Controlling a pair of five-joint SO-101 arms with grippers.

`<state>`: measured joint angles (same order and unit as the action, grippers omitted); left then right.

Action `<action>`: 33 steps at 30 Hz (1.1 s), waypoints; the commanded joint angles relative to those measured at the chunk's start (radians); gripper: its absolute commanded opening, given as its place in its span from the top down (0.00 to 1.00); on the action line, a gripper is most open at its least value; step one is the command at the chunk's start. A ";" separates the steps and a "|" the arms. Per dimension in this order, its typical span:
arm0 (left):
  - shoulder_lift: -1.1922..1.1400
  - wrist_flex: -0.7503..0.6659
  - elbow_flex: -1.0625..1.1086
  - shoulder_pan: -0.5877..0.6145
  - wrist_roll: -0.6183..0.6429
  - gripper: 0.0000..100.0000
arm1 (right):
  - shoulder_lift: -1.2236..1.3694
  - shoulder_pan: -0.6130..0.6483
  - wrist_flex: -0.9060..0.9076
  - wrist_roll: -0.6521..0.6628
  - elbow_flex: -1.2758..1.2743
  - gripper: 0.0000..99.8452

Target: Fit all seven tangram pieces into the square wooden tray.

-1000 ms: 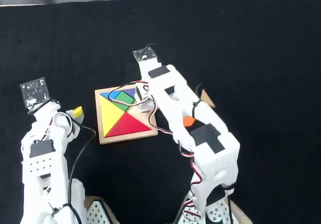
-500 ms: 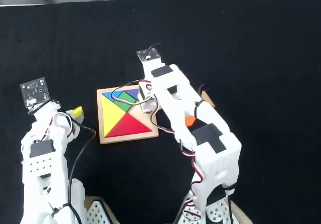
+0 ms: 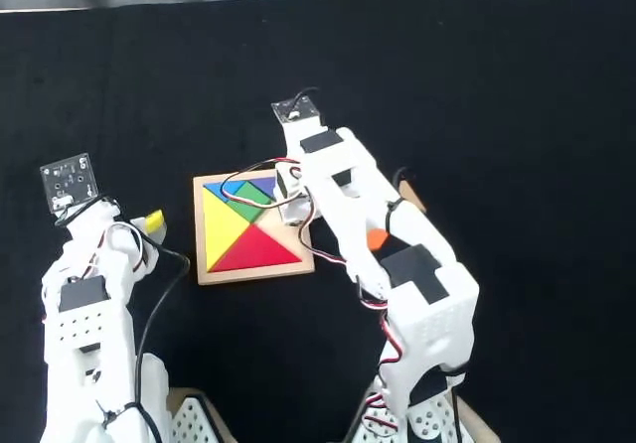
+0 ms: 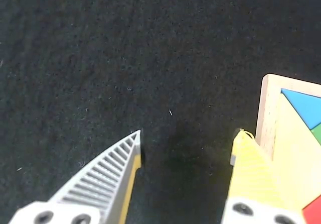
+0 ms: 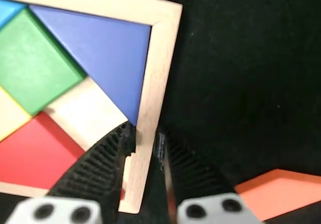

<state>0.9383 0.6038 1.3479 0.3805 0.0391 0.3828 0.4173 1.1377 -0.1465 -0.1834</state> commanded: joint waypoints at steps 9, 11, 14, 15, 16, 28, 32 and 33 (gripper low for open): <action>0.015 -0.020 -0.008 0.010 0.002 0.71 | -0.001 -0.014 0.092 0.012 0.030 0.84; 0.008 -0.041 -0.007 0.010 0.002 0.71 | -0.007 -0.014 0.091 0.038 0.031 0.84; 0.015 -0.087 0.022 0.010 0.002 0.71 | -0.007 0.002 0.097 0.072 0.058 0.84; 0.015 -0.095 0.027 0.010 0.002 0.71 | -0.007 0.009 0.097 0.074 0.064 0.84; 0.015 -0.100 0.028 0.010 0.002 0.71 | -0.010 0.017 0.097 0.075 0.067 0.84; 0.015 -0.104 0.031 0.013 0.002 0.71 | -0.346 0.060 0.098 0.138 -0.031 0.88; 0.015 -0.104 0.031 0.013 0.002 0.71 | -0.493 0.040 0.137 0.184 -0.062 0.88; 0.015 -0.104 0.031 0.013 0.002 0.71 | -0.533 0.021 0.155 0.203 -0.062 0.88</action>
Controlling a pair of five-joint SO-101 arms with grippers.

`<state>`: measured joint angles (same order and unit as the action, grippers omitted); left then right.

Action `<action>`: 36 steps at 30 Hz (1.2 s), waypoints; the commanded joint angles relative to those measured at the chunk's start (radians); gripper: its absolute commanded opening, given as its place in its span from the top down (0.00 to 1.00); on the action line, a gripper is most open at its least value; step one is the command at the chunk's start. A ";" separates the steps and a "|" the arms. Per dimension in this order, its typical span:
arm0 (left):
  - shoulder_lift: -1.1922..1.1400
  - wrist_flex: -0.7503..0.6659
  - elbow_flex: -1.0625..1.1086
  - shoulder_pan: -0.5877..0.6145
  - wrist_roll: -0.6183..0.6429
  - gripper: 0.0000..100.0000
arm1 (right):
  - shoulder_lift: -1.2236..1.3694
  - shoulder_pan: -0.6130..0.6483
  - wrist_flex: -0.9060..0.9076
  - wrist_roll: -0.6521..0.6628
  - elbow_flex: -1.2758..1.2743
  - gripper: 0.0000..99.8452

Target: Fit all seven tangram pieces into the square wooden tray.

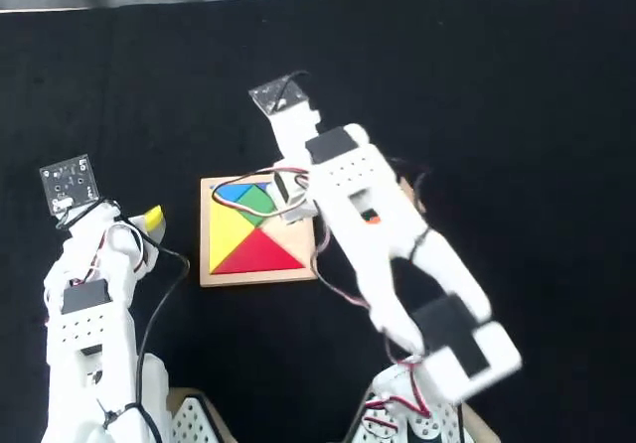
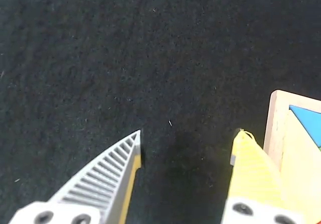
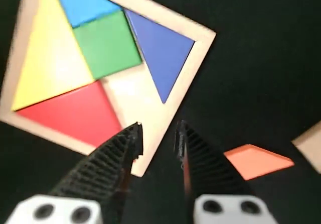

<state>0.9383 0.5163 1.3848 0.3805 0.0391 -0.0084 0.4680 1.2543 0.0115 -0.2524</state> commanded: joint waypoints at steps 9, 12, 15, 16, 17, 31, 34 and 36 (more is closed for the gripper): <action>0.015 -0.017 -0.002 0.010 0.002 0.71 | -0.286 -0.345 -0.026 0.189 -0.090 0.89; 0.015 -0.017 -0.002 0.010 0.002 0.71 | -0.240 -0.385 -0.120 0.189 -0.197 0.88; 0.015 -0.017 -0.004 0.010 0.002 0.71 | -0.186 -0.381 -0.147 0.186 -0.255 0.88; 0.015 -0.018 -0.005 0.010 0.002 0.71 | -0.176 -0.373 -0.147 0.166 -0.263 0.88; 0.015 -0.018 -0.005 0.010 0.002 0.71 | -0.171 -0.370 -0.140 0.132 -0.266 0.88; 0.015 -0.018 -0.004 0.004 0.002 0.71 | -0.162 -0.367 -0.097 0.123 -0.326 0.88; 0.015 -0.018 -0.004 0.004 0.002 0.71 | -0.162 -0.368 -0.097 0.106 -0.329 0.88; 0.015 -0.018 -0.002 0.004 0.002 0.71 | -0.162 -0.367 -0.092 0.072 -0.328 0.84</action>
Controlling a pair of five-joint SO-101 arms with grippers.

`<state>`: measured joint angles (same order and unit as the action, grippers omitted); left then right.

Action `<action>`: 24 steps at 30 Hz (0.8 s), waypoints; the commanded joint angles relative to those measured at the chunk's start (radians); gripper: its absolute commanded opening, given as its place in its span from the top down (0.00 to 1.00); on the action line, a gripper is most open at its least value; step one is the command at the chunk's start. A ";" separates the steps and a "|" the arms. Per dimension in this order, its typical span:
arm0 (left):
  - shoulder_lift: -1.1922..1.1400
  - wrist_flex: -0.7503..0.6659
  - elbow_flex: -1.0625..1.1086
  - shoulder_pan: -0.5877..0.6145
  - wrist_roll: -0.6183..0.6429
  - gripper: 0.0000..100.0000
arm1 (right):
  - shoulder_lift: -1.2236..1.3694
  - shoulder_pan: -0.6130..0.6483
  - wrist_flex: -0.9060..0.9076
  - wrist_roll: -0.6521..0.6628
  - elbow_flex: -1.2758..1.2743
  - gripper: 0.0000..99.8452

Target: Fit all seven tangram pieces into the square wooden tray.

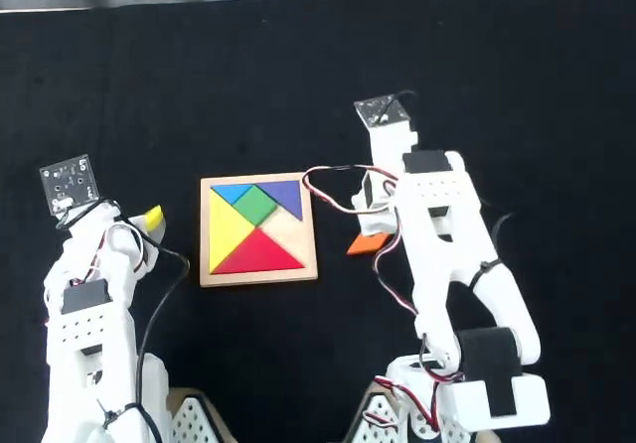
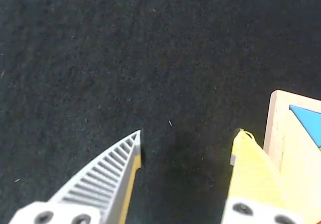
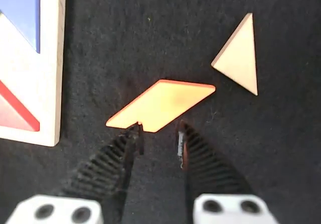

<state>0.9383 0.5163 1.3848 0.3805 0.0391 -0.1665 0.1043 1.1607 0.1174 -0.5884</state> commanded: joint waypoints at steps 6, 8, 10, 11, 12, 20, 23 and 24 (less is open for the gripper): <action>0.015 -0.018 -0.001 0.004 0.002 0.71 | -0.004 0.040 0.003 -0.158 0.010 0.73; 0.015 -0.018 -0.001 0.002 0.002 0.71 | -0.004 0.084 0.003 -0.198 0.010 0.73; 0.015 -0.018 -0.001 0.002 0.002 0.71 | -0.004 0.132 0.003 -0.233 0.010 0.73; 0.015 -0.018 0.001 0.002 0.002 0.71 | -0.004 0.150 -0.002 -0.253 0.010 0.73; 0.015 -0.018 0.001 0.002 0.002 0.71 | -0.004 0.163 -0.006 -0.275 0.010 0.73; 0.015 -0.018 -0.001 0.002 0.002 0.71 | 0.120 0.149 -0.044 -0.407 0.050 0.73; 0.015 -0.018 -0.001 0.002 0.002 0.71 | 0.211 0.144 -0.041 -0.443 0.108 0.73; 0.015 -0.018 -0.001 0.002 0.002 0.71 | 0.239 0.144 -0.040 -0.443 0.128 0.73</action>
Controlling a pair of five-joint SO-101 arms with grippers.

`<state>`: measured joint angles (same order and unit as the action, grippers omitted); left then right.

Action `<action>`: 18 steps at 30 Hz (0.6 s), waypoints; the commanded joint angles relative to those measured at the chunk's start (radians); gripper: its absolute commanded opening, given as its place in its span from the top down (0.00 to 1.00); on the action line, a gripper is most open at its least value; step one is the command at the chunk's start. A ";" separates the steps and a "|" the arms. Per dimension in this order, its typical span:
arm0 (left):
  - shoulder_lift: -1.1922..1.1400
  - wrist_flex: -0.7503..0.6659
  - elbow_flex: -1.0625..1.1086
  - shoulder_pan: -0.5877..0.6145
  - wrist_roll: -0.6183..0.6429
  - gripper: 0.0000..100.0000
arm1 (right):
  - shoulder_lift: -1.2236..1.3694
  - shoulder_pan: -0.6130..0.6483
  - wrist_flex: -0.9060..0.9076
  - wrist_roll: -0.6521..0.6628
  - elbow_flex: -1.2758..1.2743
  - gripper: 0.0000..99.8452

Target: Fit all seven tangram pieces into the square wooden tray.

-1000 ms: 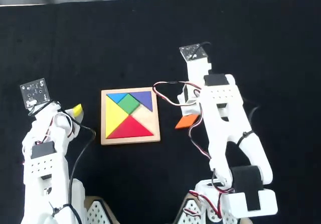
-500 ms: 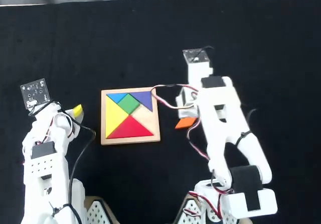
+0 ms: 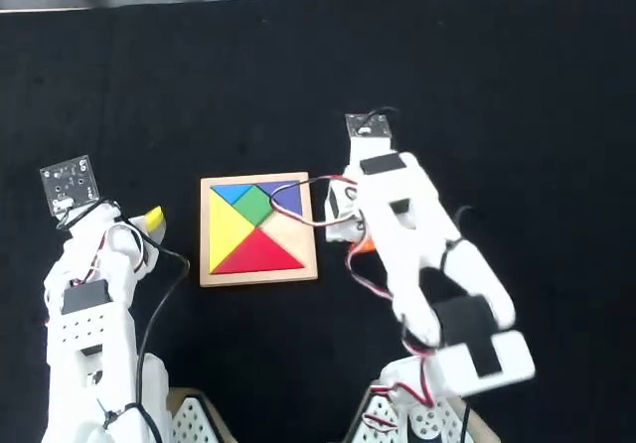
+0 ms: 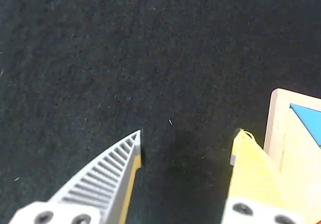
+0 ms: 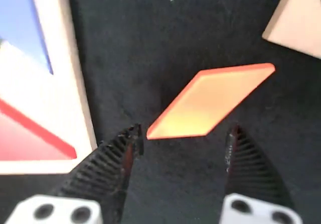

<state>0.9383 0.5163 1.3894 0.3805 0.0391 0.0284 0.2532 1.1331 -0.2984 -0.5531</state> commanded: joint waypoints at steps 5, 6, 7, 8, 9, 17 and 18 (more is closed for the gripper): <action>0.015 -0.018 -0.005 0.002 0.002 0.71 | 0.062 -0.005 0.003 -0.021 0.128 0.73; 0.015 -0.018 -0.005 0.002 0.002 0.71 | 0.047 -0.005 0.015 -0.020 0.128 0.73; 0.015 -0.018 -0.005 0.002 0.002 0.71 | 0.027 -0.005 0.021 -0.020 0.128 0.73; 0.015 -0.018 -0.005 0.002 0.002 0.71 | 0.008 -0.005 0.023 -0.020 0.125 0.73; 0.015 -0.018 -0.005 0.002 0.002 0.71 | -0.005 -0.005 0.021 -0.020 0.125 0.73; 0.015 -0.018 -0.005 0.002 0.002 0.71 | -0.019 -0.003 -0.049 -0.020 0.094 0.73; 0.015 -0.018 -0.005 0.002 0.002 0.71 | -0.019 -0.003 -0.051 -0.020 0.094 0.73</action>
<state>0.9383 0.5163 1.3894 0.3805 0.0391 0.0621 0.2532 1.1070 -0.3107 -0.4795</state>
